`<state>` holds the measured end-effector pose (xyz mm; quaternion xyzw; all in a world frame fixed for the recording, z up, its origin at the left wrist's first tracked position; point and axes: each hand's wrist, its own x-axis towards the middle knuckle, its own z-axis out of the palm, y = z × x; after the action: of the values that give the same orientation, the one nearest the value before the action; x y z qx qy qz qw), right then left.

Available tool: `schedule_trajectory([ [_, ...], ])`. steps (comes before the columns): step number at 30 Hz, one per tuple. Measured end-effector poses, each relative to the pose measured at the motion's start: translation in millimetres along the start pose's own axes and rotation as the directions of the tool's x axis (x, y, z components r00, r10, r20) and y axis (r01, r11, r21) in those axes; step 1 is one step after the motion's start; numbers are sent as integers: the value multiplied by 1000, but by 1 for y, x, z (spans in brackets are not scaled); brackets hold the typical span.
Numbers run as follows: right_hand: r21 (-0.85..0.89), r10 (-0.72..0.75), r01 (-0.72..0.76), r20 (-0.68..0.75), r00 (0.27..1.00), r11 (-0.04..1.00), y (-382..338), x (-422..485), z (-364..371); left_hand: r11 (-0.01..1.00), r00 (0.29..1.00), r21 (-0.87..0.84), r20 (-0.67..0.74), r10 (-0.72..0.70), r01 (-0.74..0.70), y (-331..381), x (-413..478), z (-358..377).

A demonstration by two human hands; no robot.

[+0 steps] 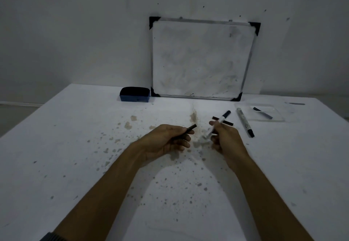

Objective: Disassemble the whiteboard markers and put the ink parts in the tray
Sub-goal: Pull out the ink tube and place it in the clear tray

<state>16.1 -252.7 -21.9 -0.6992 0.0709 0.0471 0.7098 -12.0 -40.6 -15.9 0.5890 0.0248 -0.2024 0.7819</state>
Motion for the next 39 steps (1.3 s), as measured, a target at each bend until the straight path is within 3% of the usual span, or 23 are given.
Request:
schedule_trajectory([
  [3,-389,-204,182,-17,979,903,5,0,0,979,987,175,-96,126,-108,-3,1,-4],
  [6,-693,-385,317,60,921,648,16,1,0,872,911,411,-189,367,-266,-14,6,-5],
  [8,-772,-436,357,115,893,527,23,3,1,794,835,512,-237,497,-328,-21,10,-5],
  [10,-797,-444,370,144,884,477,28,5,2,731,783,585,-245,572,-351,-26,12,-2],
  [16,-786,-408,347,133,903,512,28,-1,-1,570,744,760,-177,644,-312,-31,11,8],
  [20,-730,-383,275,20,924,626,5,-7,-25,583,759,749,-170,628,-315,-28,16,28],
  [23,-758,-451,254,-59,890,600,-12,2,-59,588,805,731,-91,587,-346,-20,28,52],
  [26,-786,-433,144,-169,885,601,-16,22,-106,567,833,749,-36,552,-344,-8,48,78],
  [32,-870,-370,-53,-262,892,490,0,58,-178,457,831,816,51,554,-354,22,115,140],
  [39,-889,-435,-102,-315,844,445,26,83,-197,170,811,904,252,529,-392,65,217,195],
])
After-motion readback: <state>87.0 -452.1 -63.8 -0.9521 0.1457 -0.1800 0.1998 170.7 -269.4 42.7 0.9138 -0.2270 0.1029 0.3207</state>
